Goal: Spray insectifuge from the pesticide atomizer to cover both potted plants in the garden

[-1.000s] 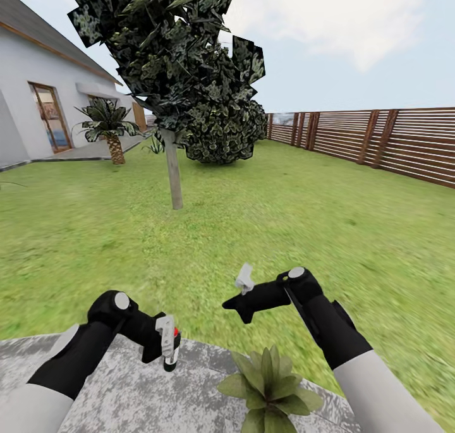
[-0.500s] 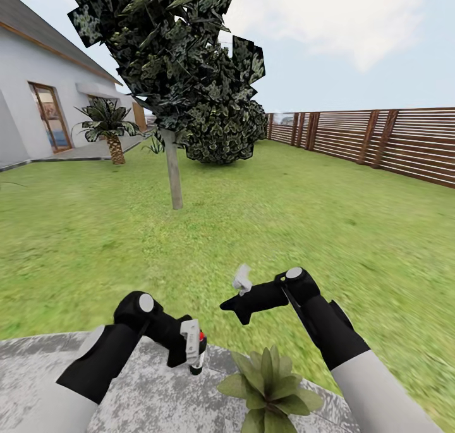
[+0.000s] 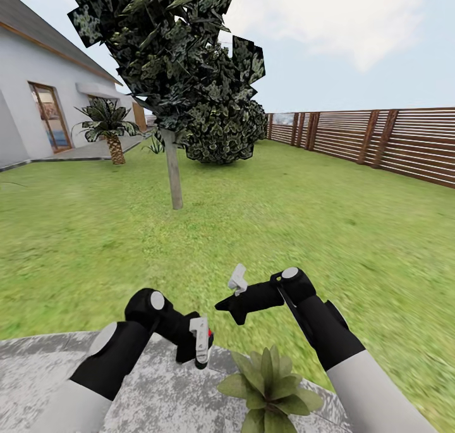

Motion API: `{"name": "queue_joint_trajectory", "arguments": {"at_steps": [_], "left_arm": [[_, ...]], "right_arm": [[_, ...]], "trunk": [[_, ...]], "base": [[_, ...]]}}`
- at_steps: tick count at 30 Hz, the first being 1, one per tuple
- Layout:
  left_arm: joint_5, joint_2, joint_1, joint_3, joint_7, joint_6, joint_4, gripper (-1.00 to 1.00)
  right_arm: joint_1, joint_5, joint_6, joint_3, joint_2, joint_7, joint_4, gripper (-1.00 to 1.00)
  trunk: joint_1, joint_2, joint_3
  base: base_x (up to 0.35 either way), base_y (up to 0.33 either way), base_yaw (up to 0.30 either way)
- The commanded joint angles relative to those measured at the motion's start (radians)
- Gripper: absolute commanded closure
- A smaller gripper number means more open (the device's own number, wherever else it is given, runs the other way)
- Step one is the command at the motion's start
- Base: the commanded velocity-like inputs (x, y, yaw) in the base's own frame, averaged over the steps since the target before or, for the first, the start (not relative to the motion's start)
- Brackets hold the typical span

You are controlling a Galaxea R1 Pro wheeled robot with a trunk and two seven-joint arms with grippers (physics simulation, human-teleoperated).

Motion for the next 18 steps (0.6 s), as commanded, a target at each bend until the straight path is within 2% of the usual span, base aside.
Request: {"name": "queue_joint_trajectory", "arguments": {"at_steps": [1, 18], "left_arm": [[-0.004, 0.000, -0.017, -0.002, -0.004, 0.010, -0.001, 1.00], [-0.005, -0.002, -0.055, -0.002, -0.004, 0.012, -0.001, 1.00]], "right_arm": [[-0.001, 0.007, 0.007, -0.001, 0.001, 0.006, -0.001, 1.00], [-0.001, 0.008, 0.007, 0.002, -0.001, 0.006, -0.001, 1.00]], "trunk": [[0.000, -0.001, -0.001], [0.000, -0.001, -0.001]], "base": [[0.000, 0.000, 0.000], [0.000, 0.000, 0.000]]}}
